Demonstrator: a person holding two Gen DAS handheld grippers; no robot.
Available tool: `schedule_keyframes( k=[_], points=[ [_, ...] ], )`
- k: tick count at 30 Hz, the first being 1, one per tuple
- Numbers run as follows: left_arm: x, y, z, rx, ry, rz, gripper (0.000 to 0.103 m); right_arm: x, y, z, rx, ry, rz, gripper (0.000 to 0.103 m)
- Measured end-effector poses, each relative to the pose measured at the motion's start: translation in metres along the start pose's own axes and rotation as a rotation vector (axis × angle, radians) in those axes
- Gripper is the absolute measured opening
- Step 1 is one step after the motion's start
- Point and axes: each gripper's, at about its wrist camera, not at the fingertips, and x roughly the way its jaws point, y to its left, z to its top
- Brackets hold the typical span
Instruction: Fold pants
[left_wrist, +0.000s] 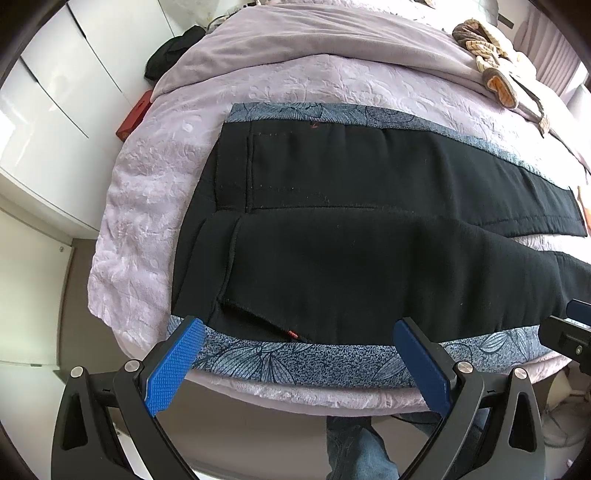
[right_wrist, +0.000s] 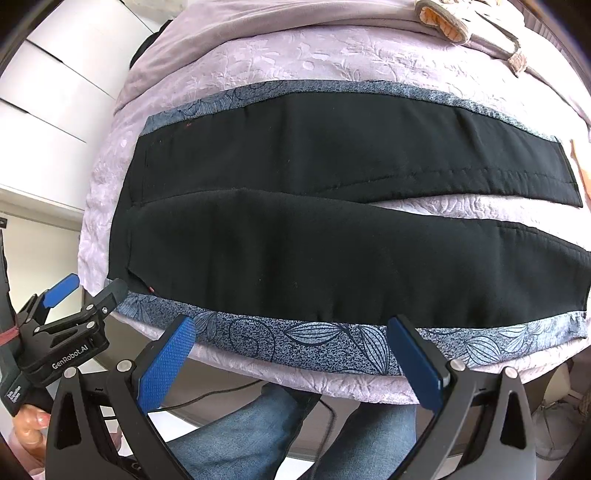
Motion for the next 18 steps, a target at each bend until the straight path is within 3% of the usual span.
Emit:
schedule_keyframes(
  k=[18],
  points=[
    [0.0044, 0.0065, -0.0071, 0.002, 0.023, 0.013, 0.103, 0.0028, 0.001, -0.0024, 0.014, 0.005, 0.007, 0.103]
  ],
)
